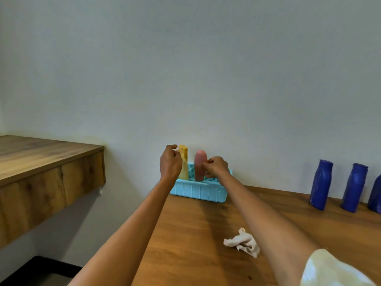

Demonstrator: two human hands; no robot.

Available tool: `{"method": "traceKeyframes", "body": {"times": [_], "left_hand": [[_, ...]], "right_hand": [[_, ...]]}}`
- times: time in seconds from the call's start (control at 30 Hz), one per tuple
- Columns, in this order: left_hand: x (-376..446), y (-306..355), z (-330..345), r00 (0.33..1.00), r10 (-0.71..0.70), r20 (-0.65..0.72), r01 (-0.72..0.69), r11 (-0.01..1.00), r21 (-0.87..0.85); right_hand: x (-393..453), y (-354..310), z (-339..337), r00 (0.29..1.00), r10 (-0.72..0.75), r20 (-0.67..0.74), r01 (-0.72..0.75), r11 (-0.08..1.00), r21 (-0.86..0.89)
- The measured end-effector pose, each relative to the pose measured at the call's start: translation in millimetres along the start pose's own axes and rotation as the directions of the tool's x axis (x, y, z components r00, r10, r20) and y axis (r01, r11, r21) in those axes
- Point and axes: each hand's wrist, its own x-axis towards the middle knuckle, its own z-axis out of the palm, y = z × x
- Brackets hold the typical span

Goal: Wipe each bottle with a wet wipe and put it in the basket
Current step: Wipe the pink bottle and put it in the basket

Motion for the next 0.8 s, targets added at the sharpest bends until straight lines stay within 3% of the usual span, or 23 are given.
{"method": "traceKeyframes", "body": {"times": [0.33,0.5,0.67,0.8], "left_hand": [[12.7,-27.6,-2.4,0.998,-0.048,0.035,0.048,0.999,0.014],[9.5,-16.9,-11.4,0.999,-0.050,0.002,0.050,0.999,0.008],[-5.3,10.1,-1.9,0.997,0.074,0.010,-0.074,0.997,0.016],[-34.2,39.6,31.1,0.978,0.147,0.146,-0.150,0.989,0.007]], "right_hand": [[26.7,7.4,19.1,0.987,0.113,0.117,-0.095,0.984,-0.153],[16.6,-4.1,9.2,0.981,0.096,0.168,-0.053,0.969,-0.243],[-7.2,-7.1,-22.3,0.996,-0.030,-0.083,0.018,0.990,-0.140],[-39.7,16.1,-65.3,0.976,-0.058,-0.211,0.029,0.990,-0.140]]}}
